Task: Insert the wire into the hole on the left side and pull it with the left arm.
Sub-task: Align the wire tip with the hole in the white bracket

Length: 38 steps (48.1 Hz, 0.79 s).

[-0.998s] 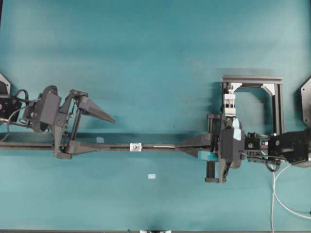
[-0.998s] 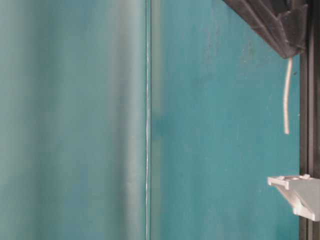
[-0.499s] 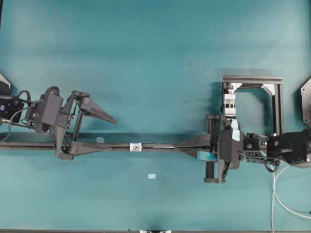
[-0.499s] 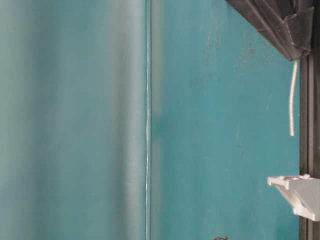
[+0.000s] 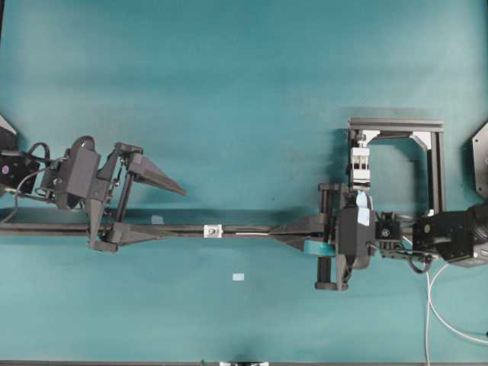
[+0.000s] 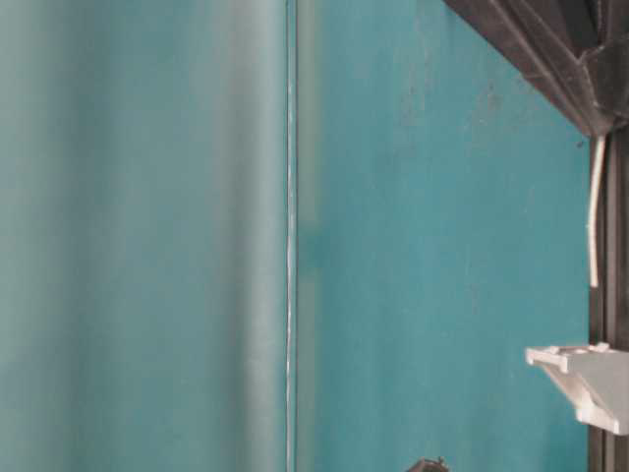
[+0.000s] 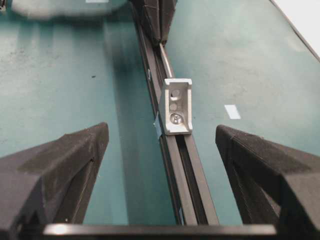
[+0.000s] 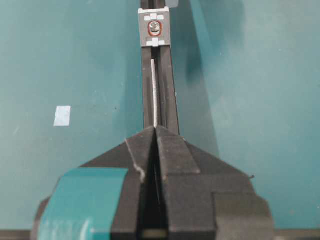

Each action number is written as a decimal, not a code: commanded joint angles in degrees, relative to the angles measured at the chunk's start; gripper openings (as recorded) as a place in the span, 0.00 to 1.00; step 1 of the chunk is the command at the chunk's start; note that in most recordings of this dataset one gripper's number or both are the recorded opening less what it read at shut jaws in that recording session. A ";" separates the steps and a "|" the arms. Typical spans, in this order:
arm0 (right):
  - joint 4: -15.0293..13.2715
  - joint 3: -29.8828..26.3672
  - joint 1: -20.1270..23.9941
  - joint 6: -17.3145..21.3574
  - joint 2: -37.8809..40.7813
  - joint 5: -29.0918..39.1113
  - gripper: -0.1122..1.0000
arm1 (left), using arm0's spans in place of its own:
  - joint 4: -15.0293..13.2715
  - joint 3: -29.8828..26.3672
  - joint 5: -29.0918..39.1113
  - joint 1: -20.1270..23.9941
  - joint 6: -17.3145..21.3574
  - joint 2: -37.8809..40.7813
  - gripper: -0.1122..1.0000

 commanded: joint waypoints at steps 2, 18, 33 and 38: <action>0.09 -1.05 -0.18 0.00 -0.62 -0.62 0.15 | -0.18 -0.62 -0.44 -0.18 -0.09 -0.53 0.82; 0.09 -2.37 -0.70 -1.58 0.09 -0.62 0.15 | -0.18 -0.70 -0.35 -0.18 -0.09 -0.53 0.82; 0.09 -3.25 -1.49 -1.58 0.88 -0.62 0.15 | -0.18 -0.97 -0.18 -0.18 -0.09 -0.53 0.82; 0.09 -3.34 -1.49 -1.58 0.88 -0.62 0.15 | -0.18 -1.05 -0.18 -0.18 0.00 -0.53 0.82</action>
